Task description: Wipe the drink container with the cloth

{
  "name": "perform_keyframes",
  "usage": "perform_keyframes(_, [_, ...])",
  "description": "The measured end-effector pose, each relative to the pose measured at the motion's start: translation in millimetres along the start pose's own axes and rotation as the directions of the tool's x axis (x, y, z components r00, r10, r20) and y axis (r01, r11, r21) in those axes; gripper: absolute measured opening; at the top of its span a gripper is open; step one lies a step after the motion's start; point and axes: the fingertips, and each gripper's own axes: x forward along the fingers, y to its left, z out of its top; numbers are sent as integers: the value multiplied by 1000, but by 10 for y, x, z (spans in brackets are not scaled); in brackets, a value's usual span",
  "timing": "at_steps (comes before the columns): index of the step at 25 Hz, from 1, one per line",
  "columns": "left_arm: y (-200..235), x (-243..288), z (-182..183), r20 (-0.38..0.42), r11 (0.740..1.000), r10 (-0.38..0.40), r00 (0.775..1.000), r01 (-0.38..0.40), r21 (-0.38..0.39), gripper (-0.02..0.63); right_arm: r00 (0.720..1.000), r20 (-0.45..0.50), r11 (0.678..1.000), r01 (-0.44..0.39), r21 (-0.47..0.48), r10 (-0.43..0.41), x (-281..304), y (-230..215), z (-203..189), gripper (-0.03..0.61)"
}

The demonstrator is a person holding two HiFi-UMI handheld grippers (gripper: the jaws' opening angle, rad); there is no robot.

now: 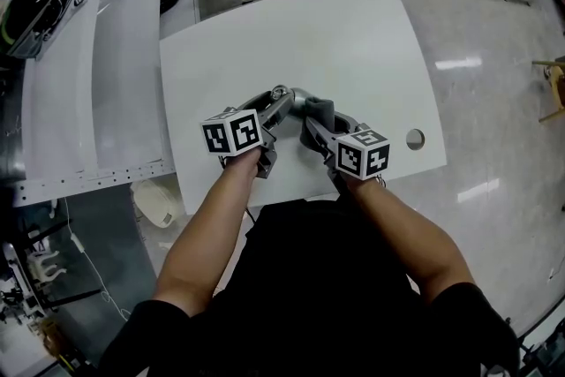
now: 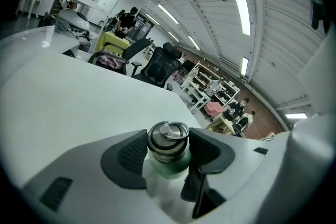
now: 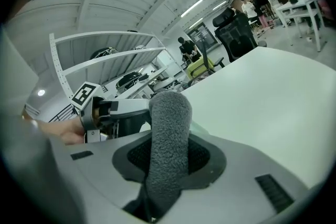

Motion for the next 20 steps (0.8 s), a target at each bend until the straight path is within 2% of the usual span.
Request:
perform_keyframes(12, [11,-19,-13,2,1000,16,1000,-16,0,256,997,-54,997,65,41,-63,-97,-348,-198,112])
perform_keyframes(20, [-25,-18,-23,1,999,24,1000,-24,24,256,982,-137,990,135,47,-128,-142,-549,-334,112])
